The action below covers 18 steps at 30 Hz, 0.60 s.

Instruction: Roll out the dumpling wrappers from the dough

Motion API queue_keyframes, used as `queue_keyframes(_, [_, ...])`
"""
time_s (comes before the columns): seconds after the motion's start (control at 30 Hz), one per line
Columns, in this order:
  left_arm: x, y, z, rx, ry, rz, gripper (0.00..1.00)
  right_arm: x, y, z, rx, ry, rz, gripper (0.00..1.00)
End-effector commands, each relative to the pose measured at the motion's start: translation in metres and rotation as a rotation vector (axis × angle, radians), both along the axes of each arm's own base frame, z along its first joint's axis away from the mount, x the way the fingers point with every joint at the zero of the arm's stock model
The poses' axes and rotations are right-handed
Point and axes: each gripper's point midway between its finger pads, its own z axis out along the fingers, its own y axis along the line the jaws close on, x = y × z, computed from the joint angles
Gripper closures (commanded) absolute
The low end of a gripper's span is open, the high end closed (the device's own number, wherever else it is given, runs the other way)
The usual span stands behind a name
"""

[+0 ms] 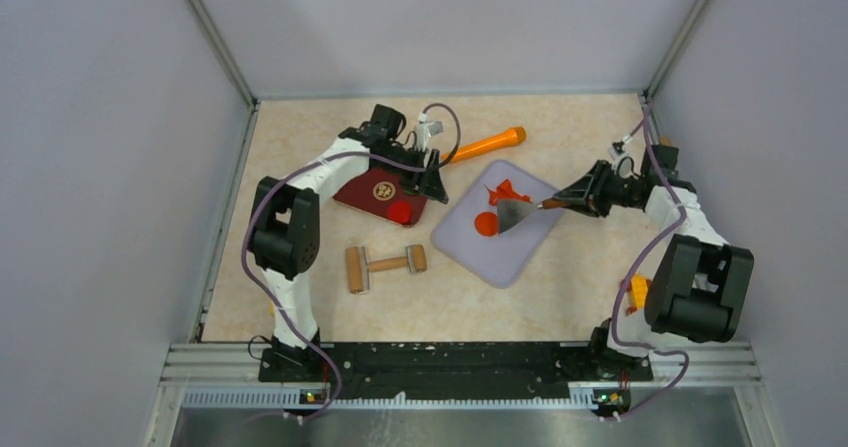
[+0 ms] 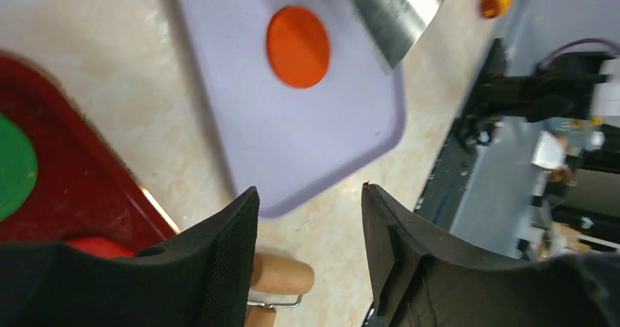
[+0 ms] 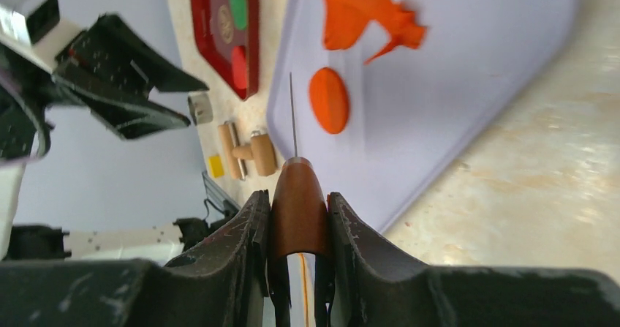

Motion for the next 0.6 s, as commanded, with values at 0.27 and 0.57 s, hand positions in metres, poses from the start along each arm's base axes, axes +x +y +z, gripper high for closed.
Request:
queue_keyframes(0.27, [0.01, -0.003, -0.055, 0.336, -0.144, 0.101, 0.46, -0.006, -0.038, -0.042, -0.069, 0.055, 0.038, 1.0])
queue_keyframes(0.57, [0.014, -0.008, -0.077, 0.4, -0.145, 0.102, 0.46, -0.005, -0.049, -0.069, -0.042, 0.055, 0.03, 1.0])
